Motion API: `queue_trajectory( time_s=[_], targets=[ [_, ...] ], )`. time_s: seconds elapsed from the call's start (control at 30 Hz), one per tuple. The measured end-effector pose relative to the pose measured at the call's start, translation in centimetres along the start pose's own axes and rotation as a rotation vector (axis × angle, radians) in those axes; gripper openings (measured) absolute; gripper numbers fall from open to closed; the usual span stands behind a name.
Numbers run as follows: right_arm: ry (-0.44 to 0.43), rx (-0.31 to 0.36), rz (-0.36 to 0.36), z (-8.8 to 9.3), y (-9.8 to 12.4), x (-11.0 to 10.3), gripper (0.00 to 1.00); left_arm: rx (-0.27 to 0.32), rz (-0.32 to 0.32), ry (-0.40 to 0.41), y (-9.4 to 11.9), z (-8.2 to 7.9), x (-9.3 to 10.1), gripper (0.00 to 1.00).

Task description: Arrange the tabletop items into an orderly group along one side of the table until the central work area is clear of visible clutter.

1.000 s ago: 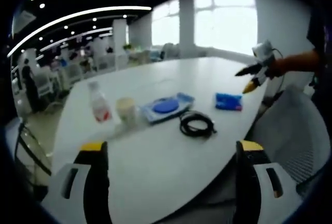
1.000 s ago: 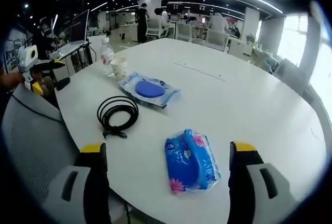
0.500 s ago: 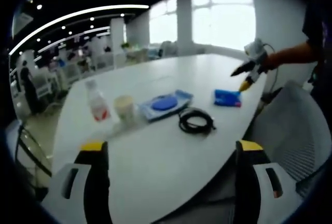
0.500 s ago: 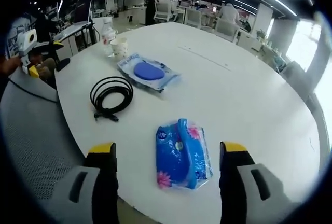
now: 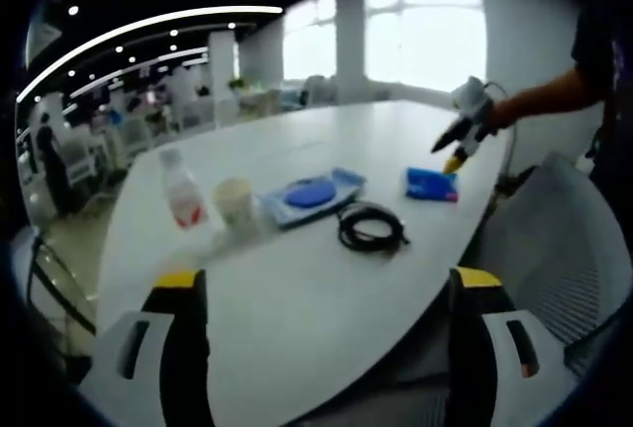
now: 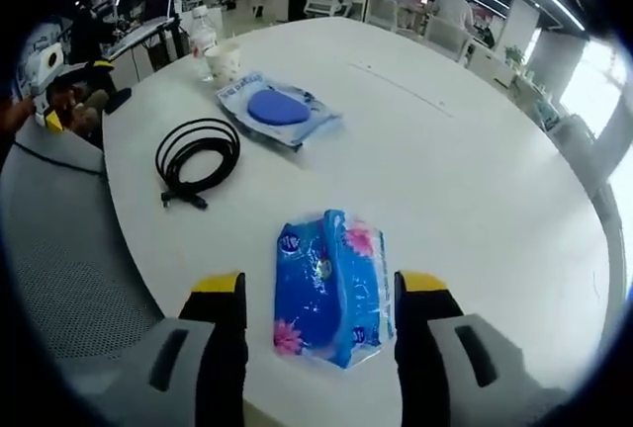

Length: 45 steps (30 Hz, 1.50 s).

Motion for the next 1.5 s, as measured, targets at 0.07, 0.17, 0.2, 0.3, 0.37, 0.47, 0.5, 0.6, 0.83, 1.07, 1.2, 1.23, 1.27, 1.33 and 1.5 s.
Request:
queue_trajectory(
  time_s=[0.07,0.17,0.2,0.3,0.37,0.47,0.5,0.6,0.83,1.07,1.2,1.23,1.27,1.33,1.5],
  targets=[
    [0.010,-0.014,-0.002,0.2,-0.3,0.1,0.56,-0.002,0.001,-0.003,0.0,0.0,0.0,0.99],
    [0.025,-0.037,-0.008,0.4,-0.7,0.3,0.51,-0.006,0.004,-0.010,0.0,0.1,0.1,0.98],
    [0.028,-0.043,-0.009,0.4,-0.8,0.4,0.50,-0.010,0.004,-0.011,0.0,0.2,0.1,0.98],
    [0.039,-0.068,-0.011,0.5,-1.3,0.8,0.44,-0.009,0.000,-0.004,0.0,0.1,0.1,0.98],
    [0.052,-0.085,-0.016,0.6,-1.6,1.0,0.40,-0.009,0.000,0.005,0.0,0.2,0.0,0.98],
    [0.087,-0.115,-0.014,0.7,-2.1,1.3,0.34,-0.014,-0.004,0.013,0.0,0.3,-0.1,0.99],
    [0.097,-0.122,-0.014,0.7,-2.2,1.4,0.32,-0.015,-0.007,0.015,0.0,0.4,-0.1,0.99],
    [0.130,-0.151,-0.018,0.7,-2.6,1.4,0.27,-0.023,-0.015,0.017,0.0,0.5,-0.2,0.98],
    [0.198,-0.223,-0.033,1.2,-3.4,1.2,0.15,-0.028,-0.031,0.037,0.1,0.6,-0.5,0.98],
    [0.276,-0.251,-0.036,1.4,-3.4,1.4,0.00,-0.023,-0.038,0.042,0.1,0.6,-0.6,0.97],
    [0.284,-0.247,-0.034,1.4,-3.3,1.5,0.00,-0.025,-0.039,0.043,0.1,0.6,-0.6,0.96],
    [0.286,-0.246,-0.034,1.3,-3.2,1.4,0.00,-0.026,-0.040,0.044,0.1,0.6,-0.6,0.96],
    [0.297,-0.241,-0.035,1.3,-3.1,1.4,0.00,-0.024,-0.040,0.045,0.1,0.6,-0.7,0.96],
    [0.310,-0.236,-0.040,1.2,-2.9,1.2,0.00,-0.024,-0.042,0.045,0.1,0.6,-0.7,0.95],
    [0.329,-0.223,-0.046,0.8,-2.4,0.9,0.00,-0.017,-0.039,0.047,0.1,0.5,-0.7,0.95]
  ],
)
Point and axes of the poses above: the point that each gripper's makers call its tool centre point, and the gripper's own axes: y roughly backward along the fingers, x roughly to its right, z roughly out of its underside, the point moved 3 cm from there along y, roughly backward along the fingers, and after that the axes turned 10 degrees about -y, right-handed, at the moved point
